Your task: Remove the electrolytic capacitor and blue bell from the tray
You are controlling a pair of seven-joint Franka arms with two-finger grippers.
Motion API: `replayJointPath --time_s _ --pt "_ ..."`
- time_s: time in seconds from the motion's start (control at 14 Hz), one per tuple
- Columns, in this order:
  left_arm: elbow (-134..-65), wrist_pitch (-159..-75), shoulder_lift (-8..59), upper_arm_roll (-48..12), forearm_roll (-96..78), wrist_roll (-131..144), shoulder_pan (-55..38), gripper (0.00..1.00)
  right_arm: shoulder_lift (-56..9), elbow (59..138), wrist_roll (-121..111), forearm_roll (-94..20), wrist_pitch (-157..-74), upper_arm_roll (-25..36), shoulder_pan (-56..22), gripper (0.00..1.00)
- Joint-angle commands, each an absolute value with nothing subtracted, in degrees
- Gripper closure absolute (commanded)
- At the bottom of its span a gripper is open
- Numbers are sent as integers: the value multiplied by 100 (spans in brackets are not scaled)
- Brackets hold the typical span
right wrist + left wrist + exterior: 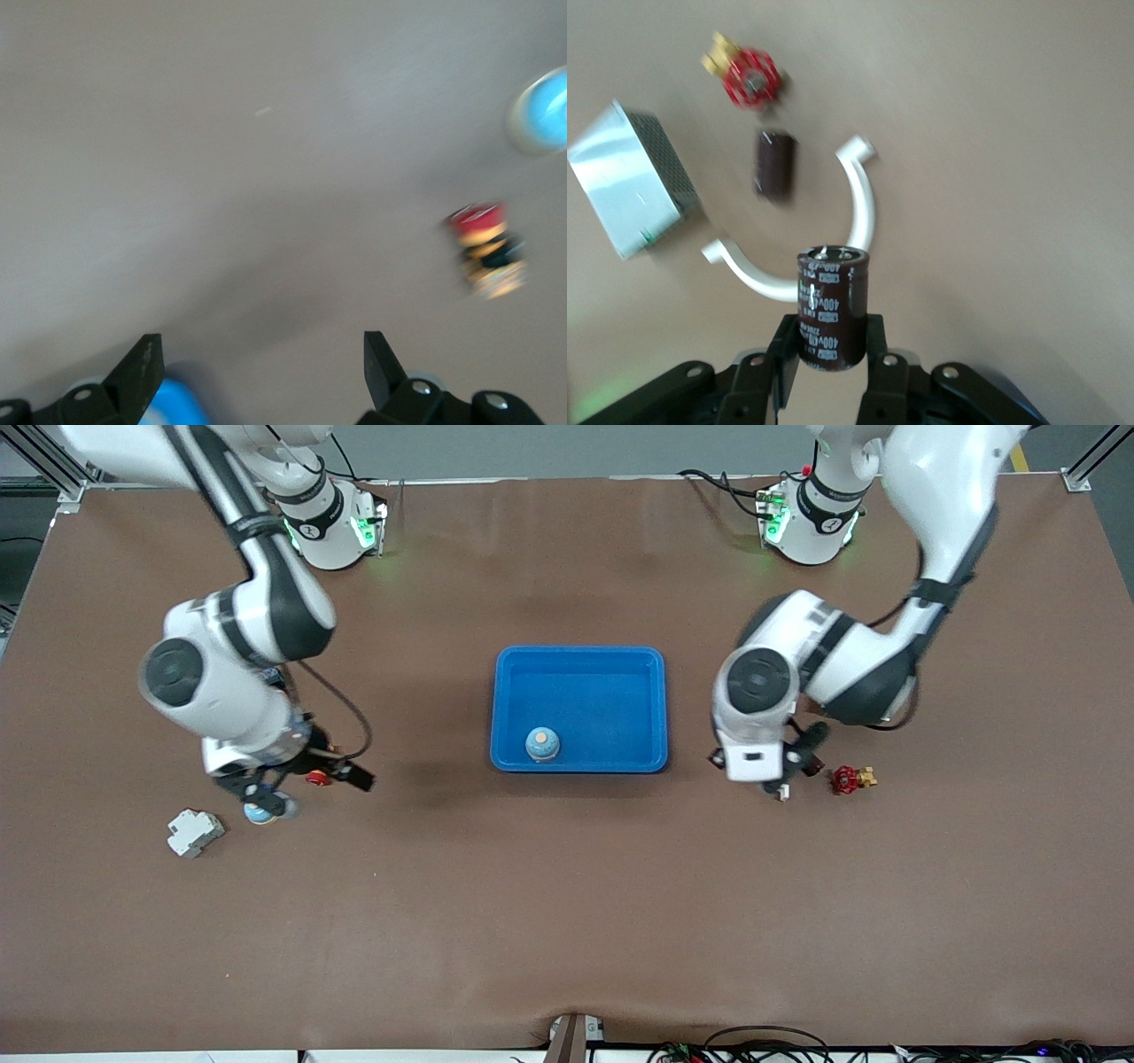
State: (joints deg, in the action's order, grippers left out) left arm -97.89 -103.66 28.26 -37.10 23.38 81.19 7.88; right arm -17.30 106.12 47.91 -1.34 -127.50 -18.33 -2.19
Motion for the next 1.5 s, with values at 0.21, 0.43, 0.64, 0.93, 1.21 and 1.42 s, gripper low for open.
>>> replayJointPath --time_s 0.21,0.43,0.64,0.93,1.21,1.42 --pt "-10186 -10502 2961 -3744 3119 6075 2345 100 -3206 8790 6089 465 -12358 -1740 -1176 0" --pt "-10187 -10792 3181 -3735 3252 5547 2758 100 -3567 8702 6458 755 -12358 -1731 -1502 0" --pt "-10187 -11187 3444 -3718 3497 5134 3136 100 -3656 8710 7248 1177 -12322 -1731 -1854 0" --pt "-10187 -11803 3910 -3639 4172 5071 3339 100 -3709 8745 8093 1187 -12349 -1732 -2381 0" --pt "-10187 -11997 4096 -3630 4289 5063 3428 100 -3866 8815 8288 1178 -12384 -1740 -2645 0" --pt "-10204 -11997 4148 -3621 4298 5002 3428 71 -4060 8815 8420 1195 -12419 -1731 -2786 0"
